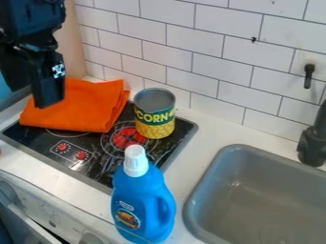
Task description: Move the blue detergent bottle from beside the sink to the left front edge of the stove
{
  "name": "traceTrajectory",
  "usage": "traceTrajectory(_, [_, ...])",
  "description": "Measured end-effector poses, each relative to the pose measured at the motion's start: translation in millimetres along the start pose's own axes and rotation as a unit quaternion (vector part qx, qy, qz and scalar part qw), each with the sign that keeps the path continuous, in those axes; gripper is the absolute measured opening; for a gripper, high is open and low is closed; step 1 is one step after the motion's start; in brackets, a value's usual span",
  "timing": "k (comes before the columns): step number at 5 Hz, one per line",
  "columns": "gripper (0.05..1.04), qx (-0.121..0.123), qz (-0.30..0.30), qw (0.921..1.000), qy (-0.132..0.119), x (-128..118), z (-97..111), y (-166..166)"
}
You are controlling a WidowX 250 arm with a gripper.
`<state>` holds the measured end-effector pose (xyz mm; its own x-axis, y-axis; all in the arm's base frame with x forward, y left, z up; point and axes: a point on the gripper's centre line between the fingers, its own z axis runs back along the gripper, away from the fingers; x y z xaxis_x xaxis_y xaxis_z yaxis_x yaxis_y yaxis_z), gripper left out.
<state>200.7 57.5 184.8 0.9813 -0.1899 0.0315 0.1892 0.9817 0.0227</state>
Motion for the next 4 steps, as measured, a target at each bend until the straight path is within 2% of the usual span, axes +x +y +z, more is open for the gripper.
traceTrajectory(1, [1.001,-0.003,0.001,1.0000,0.006,0,-3,-1])
traceTrajectory(2, [1.001,0.012,-0.014,0.9997,-0.017,20,7,-17])
traceTrajectory(3, [1.001,0.013,-0.014,0.9985,-0.051,36,13,-31])
traceTrajectory(4, [1.001,0.003,-0.015,0.9993,-0.035,43,6,-50])
